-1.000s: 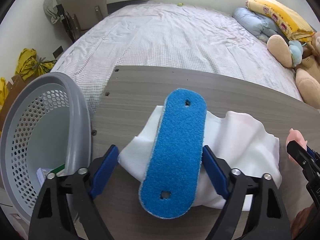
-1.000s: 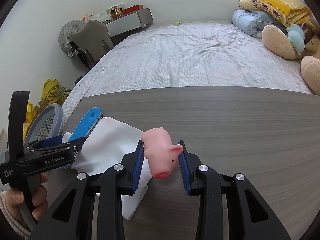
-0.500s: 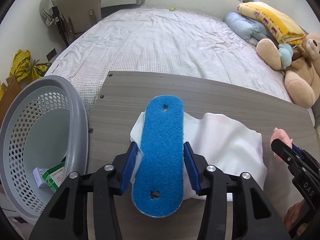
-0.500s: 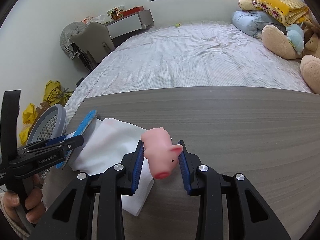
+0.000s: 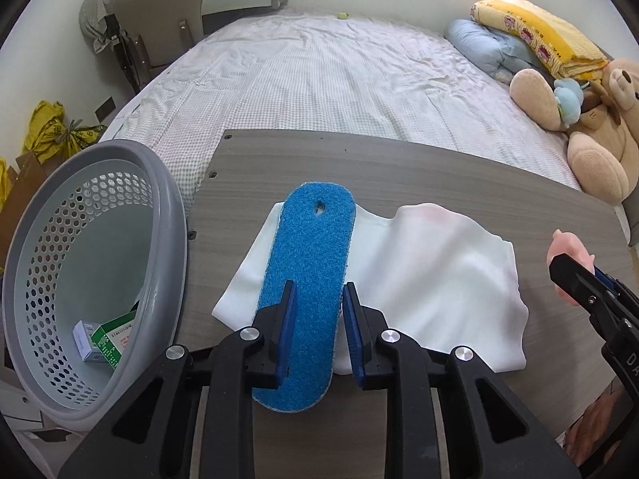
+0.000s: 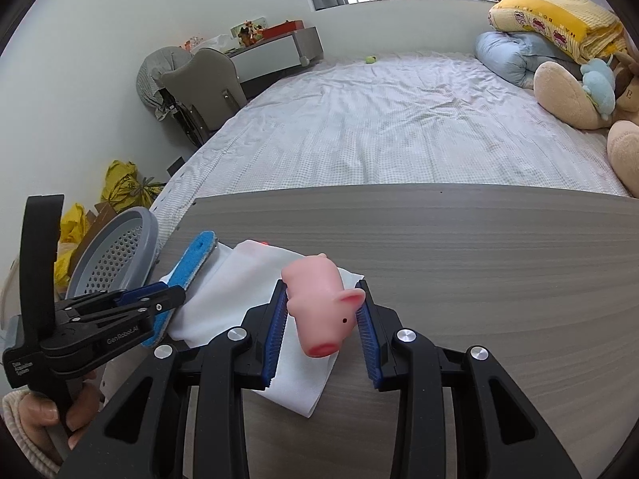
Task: Collect trash
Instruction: 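Hold the blue sponge and pink pig toy lifted above the cloth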
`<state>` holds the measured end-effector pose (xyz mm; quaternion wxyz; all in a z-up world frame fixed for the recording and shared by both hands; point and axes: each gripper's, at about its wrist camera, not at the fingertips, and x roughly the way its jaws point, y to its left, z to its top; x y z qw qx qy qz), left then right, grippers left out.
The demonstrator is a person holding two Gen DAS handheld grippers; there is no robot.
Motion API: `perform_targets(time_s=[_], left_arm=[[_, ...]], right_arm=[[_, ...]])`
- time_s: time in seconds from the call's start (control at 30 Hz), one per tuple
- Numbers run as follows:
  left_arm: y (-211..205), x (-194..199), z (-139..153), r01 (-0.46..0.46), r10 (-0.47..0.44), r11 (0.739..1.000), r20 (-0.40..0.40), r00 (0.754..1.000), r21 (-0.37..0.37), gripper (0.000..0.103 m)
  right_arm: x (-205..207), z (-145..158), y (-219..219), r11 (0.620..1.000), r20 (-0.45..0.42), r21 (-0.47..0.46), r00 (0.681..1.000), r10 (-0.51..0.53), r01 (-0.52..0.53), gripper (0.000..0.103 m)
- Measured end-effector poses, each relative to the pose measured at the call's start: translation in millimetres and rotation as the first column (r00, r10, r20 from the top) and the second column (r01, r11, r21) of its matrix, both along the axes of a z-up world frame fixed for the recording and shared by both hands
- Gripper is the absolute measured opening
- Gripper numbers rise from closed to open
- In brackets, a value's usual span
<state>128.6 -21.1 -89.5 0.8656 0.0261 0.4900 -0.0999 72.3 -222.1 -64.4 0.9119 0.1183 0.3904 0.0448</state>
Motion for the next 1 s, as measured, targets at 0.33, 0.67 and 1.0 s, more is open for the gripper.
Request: perform_targets(time_s=[0.33, 0.67, 1.0], left_arm=[[5.0, -6.4, -1.4, -0.013, 0.013, 1.000, 0.008, 1.000, -0.003, 0.025], [7.5, -5.2, 0.3, -0.026, 0.026, 1.000, 0.042, 0.999, 0.011, 0.057], [16.5, 3.0, -3.0, -0.034, 0.034, 0.999, 0.029, 0.999, -0.010, 0.057]], right_arm=[[-3.1, 5.1, 4.1, 1.000, -0.003, -0.004, 1.000, 0.012, -0.012, 0.033], [-3.8, 4.9, 8.4, 1.000, -0.003, -0.012, 1.000, 0.023, -0.023, 0.033], [-1.9, 0.5, 9.3, 1.000, -0.021, -0.008, 1.000, 0.017, -0.017, 0.033]])
